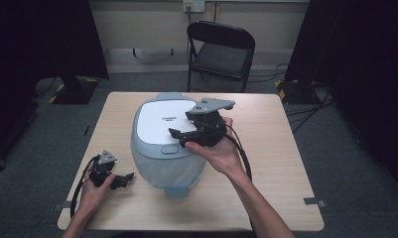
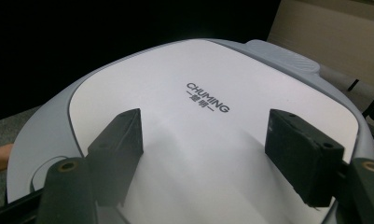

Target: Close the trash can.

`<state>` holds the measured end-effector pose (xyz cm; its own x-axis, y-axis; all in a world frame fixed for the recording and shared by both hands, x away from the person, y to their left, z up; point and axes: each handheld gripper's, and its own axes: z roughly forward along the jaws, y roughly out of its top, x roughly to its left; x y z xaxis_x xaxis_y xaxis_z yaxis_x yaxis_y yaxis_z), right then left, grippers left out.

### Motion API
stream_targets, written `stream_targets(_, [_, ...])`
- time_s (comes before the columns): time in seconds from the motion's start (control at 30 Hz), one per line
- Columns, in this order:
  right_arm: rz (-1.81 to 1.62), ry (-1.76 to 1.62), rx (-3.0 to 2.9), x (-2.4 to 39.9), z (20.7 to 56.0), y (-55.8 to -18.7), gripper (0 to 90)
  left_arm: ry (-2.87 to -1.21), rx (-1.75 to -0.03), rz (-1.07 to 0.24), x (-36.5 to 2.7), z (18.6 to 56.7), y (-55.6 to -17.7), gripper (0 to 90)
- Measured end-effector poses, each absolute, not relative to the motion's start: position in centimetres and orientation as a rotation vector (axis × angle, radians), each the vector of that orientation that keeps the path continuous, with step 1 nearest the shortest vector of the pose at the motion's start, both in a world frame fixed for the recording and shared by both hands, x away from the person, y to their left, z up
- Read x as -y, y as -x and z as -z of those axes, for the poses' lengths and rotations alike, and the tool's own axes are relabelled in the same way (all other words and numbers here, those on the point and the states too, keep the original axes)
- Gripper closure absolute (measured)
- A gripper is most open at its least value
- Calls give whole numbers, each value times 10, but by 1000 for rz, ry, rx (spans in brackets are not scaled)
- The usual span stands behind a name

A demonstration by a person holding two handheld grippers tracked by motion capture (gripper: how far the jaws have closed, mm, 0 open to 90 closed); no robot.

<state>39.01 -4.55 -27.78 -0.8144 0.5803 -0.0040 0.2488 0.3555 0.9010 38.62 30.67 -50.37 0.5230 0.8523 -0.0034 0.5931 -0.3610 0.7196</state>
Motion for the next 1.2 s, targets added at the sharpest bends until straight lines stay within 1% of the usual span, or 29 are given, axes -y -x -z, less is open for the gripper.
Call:
stream_targets(0.17, [-1441,-754,-2293,45,277,-394,268,-2089,-1169,-490,-307,504,-386,11])
stream_targets(0.43, [-1532,-837,-2243,49,279,-414,268,-2092,-1165,-488,-307,504,-387,8])
stream_targets(0.5, [-1538,-843,-2246,55,278,-416,287,-2092,-1165,-489,-307,504,-387,8])
stream_targets(0.87, [-1509,-929,-2155,94,278,-420,259,-2092,-1165,-490,-307,504,-387,7])
stream_targets(1.2, [-1444,-1025,-2022,139,284,-410,248,-2092,-1166,-491,-307,504,-386,7])
